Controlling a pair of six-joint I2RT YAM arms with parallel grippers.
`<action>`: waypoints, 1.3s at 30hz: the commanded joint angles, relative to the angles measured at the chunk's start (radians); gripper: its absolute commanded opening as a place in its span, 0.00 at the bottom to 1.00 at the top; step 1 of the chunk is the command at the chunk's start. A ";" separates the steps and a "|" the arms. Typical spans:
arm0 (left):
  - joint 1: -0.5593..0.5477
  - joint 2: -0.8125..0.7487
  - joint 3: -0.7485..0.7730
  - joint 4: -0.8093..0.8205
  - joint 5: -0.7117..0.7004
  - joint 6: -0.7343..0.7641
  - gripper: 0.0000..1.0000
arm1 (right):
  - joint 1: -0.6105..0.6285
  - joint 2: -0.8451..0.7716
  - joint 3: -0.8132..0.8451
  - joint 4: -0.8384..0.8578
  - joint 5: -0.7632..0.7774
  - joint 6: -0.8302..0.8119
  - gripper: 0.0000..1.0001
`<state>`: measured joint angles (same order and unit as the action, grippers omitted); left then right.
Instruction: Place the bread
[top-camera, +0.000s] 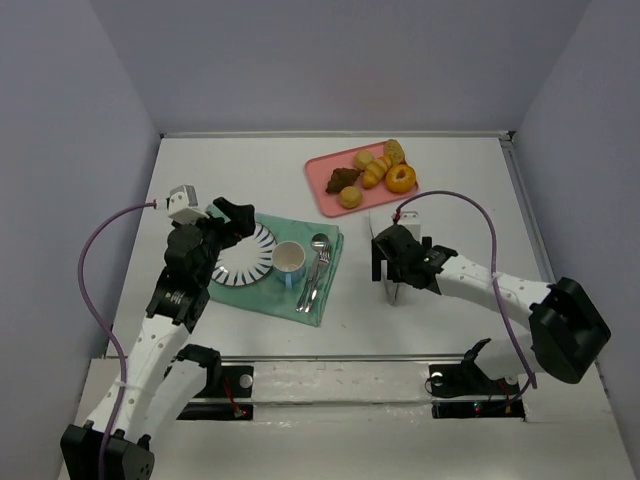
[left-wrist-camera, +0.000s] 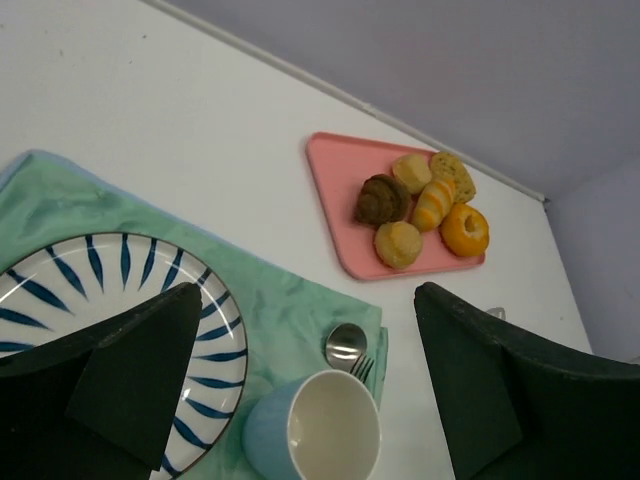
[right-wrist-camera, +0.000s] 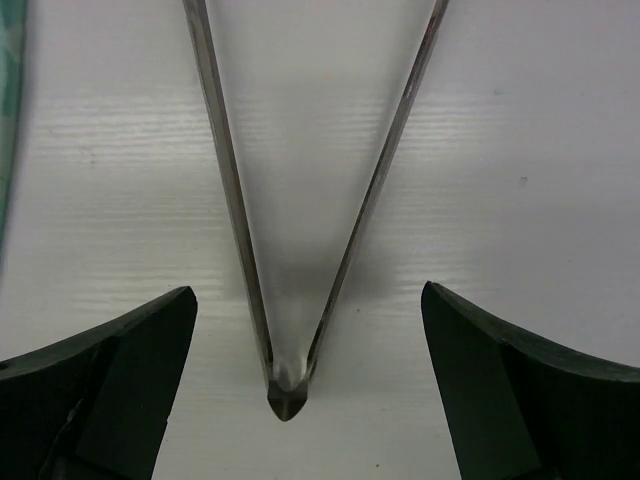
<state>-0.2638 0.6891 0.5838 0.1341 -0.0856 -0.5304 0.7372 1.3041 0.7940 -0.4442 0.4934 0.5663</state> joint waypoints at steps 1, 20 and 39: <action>0.000 0.001 0.031 -0.039 -0.066 -0.006 0.99 | -0.021 0.082 0.039 0.062 -0.091 -0.020 1.00; 0.000 -0.118 -0.038 -0.008 -0.134 -0.019 0.99 | -0.154 0.325 0.008 0.257 -0.135 -0.026 0.53; 0.000 -0.037 -0.010 -0.064 -0.218 -0.062 0.99 | -0.154 -0.040 0.244 0.041 -0.384 -0.244 0.29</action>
<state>-0.2638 0.6327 0.5446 0.0616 -0.2733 -0.5858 0.5835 1.2343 0.9306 -0.3477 0.2367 0.4141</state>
